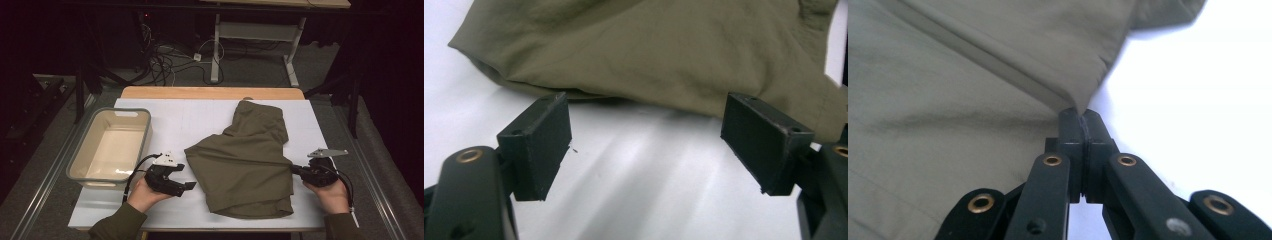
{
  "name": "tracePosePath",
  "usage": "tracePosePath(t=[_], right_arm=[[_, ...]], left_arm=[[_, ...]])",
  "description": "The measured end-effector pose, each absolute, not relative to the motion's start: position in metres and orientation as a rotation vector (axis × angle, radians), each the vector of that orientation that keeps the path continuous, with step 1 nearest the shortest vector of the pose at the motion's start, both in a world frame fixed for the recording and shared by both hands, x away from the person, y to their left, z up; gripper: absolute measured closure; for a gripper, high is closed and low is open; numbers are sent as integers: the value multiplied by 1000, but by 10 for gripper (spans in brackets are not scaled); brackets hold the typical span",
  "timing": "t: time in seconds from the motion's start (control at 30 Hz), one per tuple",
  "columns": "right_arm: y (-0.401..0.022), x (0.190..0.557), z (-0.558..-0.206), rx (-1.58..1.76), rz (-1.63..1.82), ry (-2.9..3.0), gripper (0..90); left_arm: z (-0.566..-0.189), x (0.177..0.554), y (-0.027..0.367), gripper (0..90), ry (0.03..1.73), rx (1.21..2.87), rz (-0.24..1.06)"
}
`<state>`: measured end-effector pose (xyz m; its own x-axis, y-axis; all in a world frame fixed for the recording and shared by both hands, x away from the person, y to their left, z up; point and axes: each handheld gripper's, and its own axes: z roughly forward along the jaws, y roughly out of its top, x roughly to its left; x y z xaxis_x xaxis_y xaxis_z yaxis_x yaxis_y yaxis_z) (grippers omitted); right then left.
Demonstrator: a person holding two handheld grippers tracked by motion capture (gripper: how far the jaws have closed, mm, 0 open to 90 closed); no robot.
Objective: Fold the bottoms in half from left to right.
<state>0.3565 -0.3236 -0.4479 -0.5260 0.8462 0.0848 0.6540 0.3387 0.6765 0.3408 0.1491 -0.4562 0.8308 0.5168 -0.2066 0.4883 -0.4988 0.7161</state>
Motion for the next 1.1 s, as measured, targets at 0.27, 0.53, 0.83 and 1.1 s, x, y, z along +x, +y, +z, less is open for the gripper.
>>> tracePosePath(t=[0.27, 0.53, 0.83, 1.1], right_arm=[[-319, 356, -455, 1325, 977, 2390, 791], [-320, 354, -454, 1333, 1017, 2361, 598], [-316, 351, -450, 1313, 1048, 2341, 550], [-314, 351, -451, 1306, 1047, 2348, 540]], left_arm=[[-450, 326, 136, 422, 574, 2257, -99], [-462, 308, 127, 762, 483, 2376, -172], [-459, 311, 104, 833, 453, 2325, -125], [-444, 334, 91, 828, 460, 2183, -99]])
